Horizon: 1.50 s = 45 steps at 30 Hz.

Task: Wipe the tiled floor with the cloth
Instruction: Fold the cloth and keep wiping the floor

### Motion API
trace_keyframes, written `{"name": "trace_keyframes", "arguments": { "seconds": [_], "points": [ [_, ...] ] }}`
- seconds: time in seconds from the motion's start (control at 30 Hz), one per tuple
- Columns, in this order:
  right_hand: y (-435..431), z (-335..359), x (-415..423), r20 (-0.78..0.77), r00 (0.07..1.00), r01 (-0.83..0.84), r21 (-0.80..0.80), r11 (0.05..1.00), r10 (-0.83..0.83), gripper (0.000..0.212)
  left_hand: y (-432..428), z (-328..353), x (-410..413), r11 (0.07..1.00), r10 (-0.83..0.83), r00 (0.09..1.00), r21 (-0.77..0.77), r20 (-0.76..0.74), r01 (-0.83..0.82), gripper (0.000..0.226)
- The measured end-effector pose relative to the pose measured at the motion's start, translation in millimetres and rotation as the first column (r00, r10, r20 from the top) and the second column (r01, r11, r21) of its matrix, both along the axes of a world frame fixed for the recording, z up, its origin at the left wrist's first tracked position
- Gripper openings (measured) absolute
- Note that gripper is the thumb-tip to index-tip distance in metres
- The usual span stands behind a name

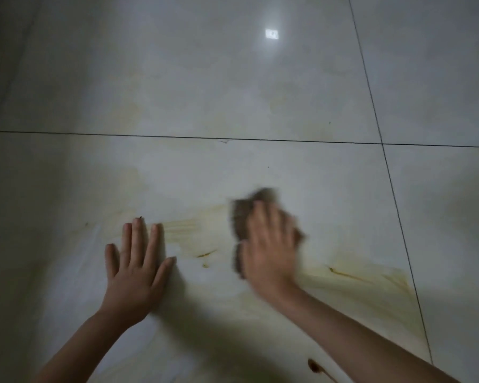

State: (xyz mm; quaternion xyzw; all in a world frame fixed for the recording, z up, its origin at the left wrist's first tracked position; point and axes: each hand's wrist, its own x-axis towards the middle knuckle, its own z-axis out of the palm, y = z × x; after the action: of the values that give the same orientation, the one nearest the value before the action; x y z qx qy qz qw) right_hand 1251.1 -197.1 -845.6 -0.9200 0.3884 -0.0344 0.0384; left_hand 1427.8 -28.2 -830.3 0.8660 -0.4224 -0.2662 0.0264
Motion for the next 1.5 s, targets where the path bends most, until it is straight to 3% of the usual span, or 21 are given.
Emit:
{"name": "trace_keyframes", "arguments": {
  "seconds": [0.1, 0.2, 0.23, 0.3, 0.37, 0.43, 0.47, 0.53, 0.6, 0.73, 0.8, 0.83, 0.9, 1.0, 1.07, 1.13, 1.2, 1.27, 1.4, 1.43, 1.5],
  "points": [
    [47, 0, 68, -0.039, 0.911, -0.405, 0.093, 0.910, 0.410, 0.055, 12, 9, 6, 0.986, 0.067, 0.997, -0.148, -0.043, -0.073, 0.075],
    [9, 0, 83, -0.117, 0.657, -0.737, 0.110, 0.667, 0.745, 0.057, 45, 13, 24, 0.975, 0.145, 0.987, -0.182, 0.070, -0.130, 0.074],
    [-18, 2, 81, -0.121, 0.632, -0.761, 0.090, 0.642, 0.766, 0.057, 59, 12, 31, 0.970, 0.185, 0.978, -0.174, 0.092, -0.167, 0.075],
    [-75, 3, 76, -0.055, 0.816, -0.573, 0.055, 0.817, 0.576, 0.054, 85, 6, 43, 0.963, 0.252, 0.959, -0.135, 0.129, -0.235, 0.080],
    [-116, 2, 68, -0.074, 0.988, -0.134, 0.049, 0.990, 0.137, 0.053, 108, -3, 52, 0.960, 0.277, 0.943, -0.100, 0.186, -0.262, 0.082],
    [-106, 2, 78, -0.085, 0.965, 0.254, 0.086, 0.963, -0.247, 0.055, 124, -11, 56, 0.958, 0.286, 0.932, -0.102, 0.224, -0.270, 0.081],
    [-83, 0, 89, -0.057, 0.953, 0.303, 0.104, 0.947, -0.299, 0.056, 128, -14, 57, 0.958, 0.283, 0.932, -0.105, 0.224, -0.266, 0.080],
    [-13, -5, 111, 0.010, 0.990, 0.140, 0.092, 0.986, -0.141, 0.056, 131, -19, 55, 0.958, 0.283, 0.932, -0.125, 0.229, -0.260, 0.076],
    [72, -11, 130, 0.049, 0.978, -0.206, 0.051, 0.977, 0.204, 0.059, 130, -19, 53, 0.952, 0.296, 0.924, -0.153, 0.242, -0.265, 0.073],
    [131, -3, 160, -0.002, 0.631, -0.768, 0.137, 0.625, 0.776, 0.060, 130, -13, 55, 0.931, 0.329, 0.921, -0.236, 0.207, -0.280, 0.068],
    [85, -4, 175, -0.015, 0.423, -0.899, 0.116, 0.422, 0.906, 0.058, 134, -8, 60, 0.925, 0.323, 0.922, -0.278, 0.212, -0.260, 0.063],
    [56, -4, 182, -0.032, 0.394, -0.914, 0.091, 0.395, 0.919, 0.057, 137, -7, 63, 0.926, 0.310, 0.924, -0.290, 0.222, -0.241, 0.060],
    [-8, -4, 195, -0.043, 0.540, -0.837, 0.072, 0.542, 0.841, 0.054, 144, -6, 67, 0.927, 0.304, 0.924, -0.298, 0.234, -0.230, 0.058],
    [-66, -3, 208, -0.024, 0.901, -0.432, 0.054, 0.900, 0.433, 0.052, 160, -10, 71, 0.915, 0.358, 0.897, -0.287, 0.258, -0.283, 0.061],
    [-42, -3, 222, -0.005, 0.991, -0.134, 0.082, 0.988, 0.135, 0.053, 170, -16, 72, 0.895, 0.424, 0.862, -0.271, 0.278, -0.353, 0.066],
    [20, -9, 227, 0.049, 0.988, -0.153, 0.091, 0.984, 0.149, 0.055, 179, -23, 71, 0.876, 0.474, 0.828, -0.260, 0.301, -0.407, 0.070],
    [103, -14, 218, 0.089, 0.882, -0.470, 0.089, 0.878, 0.463, 0.058, 189, -27, 72, 0.864, 0.501, 0.799, -0.252, 0.332, -0.436, 0.070],
    [172, -14, 197, 0.067, 0.632, -0.774, 0.104, 0.624, 0.772, 0.062, 201, -30, 74, 0.850, 0.526, 0.774, -0.249, 0.352, -0.464, 0.069],
    [157, -9, 213, 0.107, 0.137, -0.984, 0.130, 0.123, 0.985, 0.059, 214, -35, 77, 0.836, 0.548, 0.750, -0.227, 0.370, -0.499, 0.073],
    [135, -10, 231, 0.120, 0.109, -0.988, 0.121, 0.094, 0.987, 0.057, 214, -35, 77, 0.833, 0.554, 0.743, -0.230, 0.376, -0.504, 0.072],
    [85, -11, 281, 0.128, 0.272, -0.961, 0.085, 0.263, 0.954, 0.056, 212, -36, 77, 0.824, 0.567, 0.730, -0.239, 0.383, -0.514, 0.069]
  ]
}}
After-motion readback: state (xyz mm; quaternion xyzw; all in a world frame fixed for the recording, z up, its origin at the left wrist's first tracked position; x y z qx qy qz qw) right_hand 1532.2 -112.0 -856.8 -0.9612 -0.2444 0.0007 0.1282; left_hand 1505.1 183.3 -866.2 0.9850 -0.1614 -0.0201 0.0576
